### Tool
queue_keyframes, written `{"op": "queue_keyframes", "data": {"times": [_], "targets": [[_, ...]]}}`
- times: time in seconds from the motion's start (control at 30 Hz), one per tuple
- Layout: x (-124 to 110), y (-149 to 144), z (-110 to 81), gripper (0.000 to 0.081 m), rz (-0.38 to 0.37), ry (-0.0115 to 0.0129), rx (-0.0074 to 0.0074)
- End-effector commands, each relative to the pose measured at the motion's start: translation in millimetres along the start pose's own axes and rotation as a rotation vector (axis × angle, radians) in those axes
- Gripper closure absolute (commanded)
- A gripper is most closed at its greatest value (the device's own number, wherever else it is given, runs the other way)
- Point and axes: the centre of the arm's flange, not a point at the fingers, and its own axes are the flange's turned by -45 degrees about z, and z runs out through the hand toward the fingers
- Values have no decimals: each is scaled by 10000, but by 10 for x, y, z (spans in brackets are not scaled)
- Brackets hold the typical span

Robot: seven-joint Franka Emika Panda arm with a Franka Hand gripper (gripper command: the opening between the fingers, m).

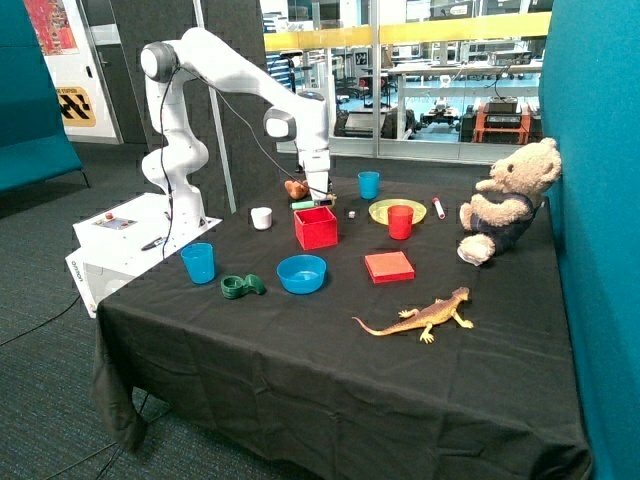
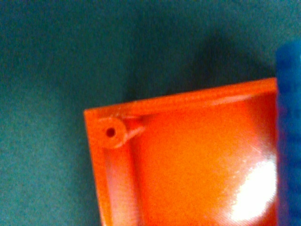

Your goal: Put the ball in the red pot

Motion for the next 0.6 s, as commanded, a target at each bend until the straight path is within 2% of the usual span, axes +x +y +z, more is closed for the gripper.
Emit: {"op": "queue_keyframes", "data": {"times": [0.0,0.37,0.57], "targets": [[56,39,-256,808,-116,-64,21],[396,51,-572,808,-57,-64,21],[394,179,-625,808,355,-64,19]]}}
